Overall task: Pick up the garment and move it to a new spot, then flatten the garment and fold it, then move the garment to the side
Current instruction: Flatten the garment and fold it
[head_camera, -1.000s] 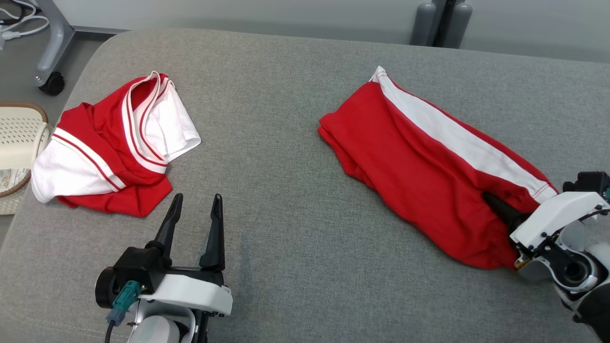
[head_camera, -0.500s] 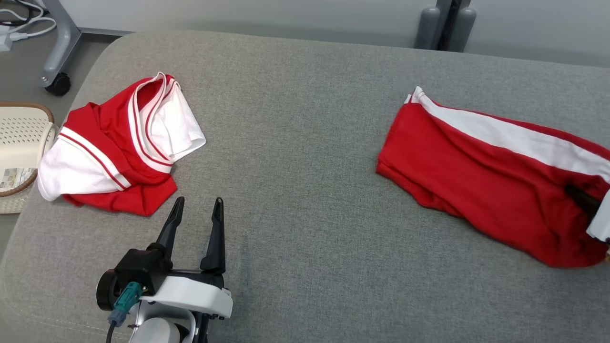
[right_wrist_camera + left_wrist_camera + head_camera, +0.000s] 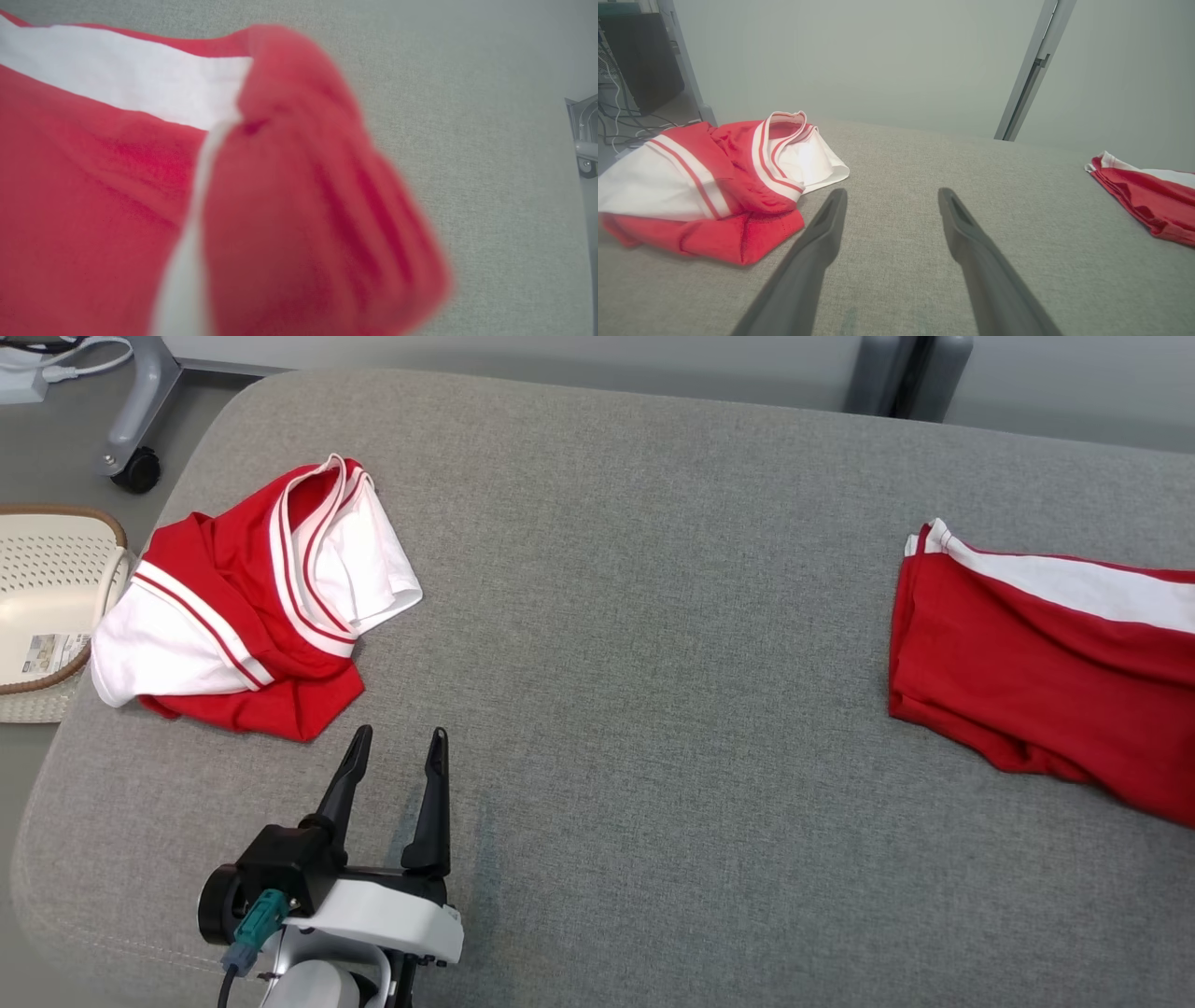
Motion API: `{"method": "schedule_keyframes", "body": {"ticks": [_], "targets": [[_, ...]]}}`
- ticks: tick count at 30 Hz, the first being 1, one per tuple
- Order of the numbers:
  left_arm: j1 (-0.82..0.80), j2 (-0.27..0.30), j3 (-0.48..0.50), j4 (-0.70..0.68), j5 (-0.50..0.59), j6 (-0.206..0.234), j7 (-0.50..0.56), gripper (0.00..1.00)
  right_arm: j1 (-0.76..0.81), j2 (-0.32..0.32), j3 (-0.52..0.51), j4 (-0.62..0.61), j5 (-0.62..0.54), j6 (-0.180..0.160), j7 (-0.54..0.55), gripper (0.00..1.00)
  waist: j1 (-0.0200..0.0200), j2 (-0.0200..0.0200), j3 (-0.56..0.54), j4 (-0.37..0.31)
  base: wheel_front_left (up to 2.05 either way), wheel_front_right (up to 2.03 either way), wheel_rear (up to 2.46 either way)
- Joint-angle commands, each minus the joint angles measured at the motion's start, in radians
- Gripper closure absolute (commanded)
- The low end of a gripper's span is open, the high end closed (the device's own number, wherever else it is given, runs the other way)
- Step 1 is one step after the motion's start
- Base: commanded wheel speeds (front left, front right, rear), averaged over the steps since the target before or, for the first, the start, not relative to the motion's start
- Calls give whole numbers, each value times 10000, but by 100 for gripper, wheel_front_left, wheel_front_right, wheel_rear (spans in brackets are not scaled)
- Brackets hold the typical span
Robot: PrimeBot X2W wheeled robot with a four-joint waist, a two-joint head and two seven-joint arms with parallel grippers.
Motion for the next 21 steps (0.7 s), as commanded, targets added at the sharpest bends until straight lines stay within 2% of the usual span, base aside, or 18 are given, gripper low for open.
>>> {"method": "schedule_keyframes", "body": {"ticks": [1,9,21], "targets": [[-102,34,17,21,-15,-1,-21,0,-79,75,33,89,-46,0,-64,100,0,0,21,13,0,0,0],[-154,35,-79,73,-82,85,-21,0,-858,1039,89,1266,-102,0,74,100,0,0,39,1,0,0,0],[99,35,-259,238,-365,182,-21,0,-2033,2643,22,2928,-171,0,720,100,0,0,-557,-121,0,0,0]]}}
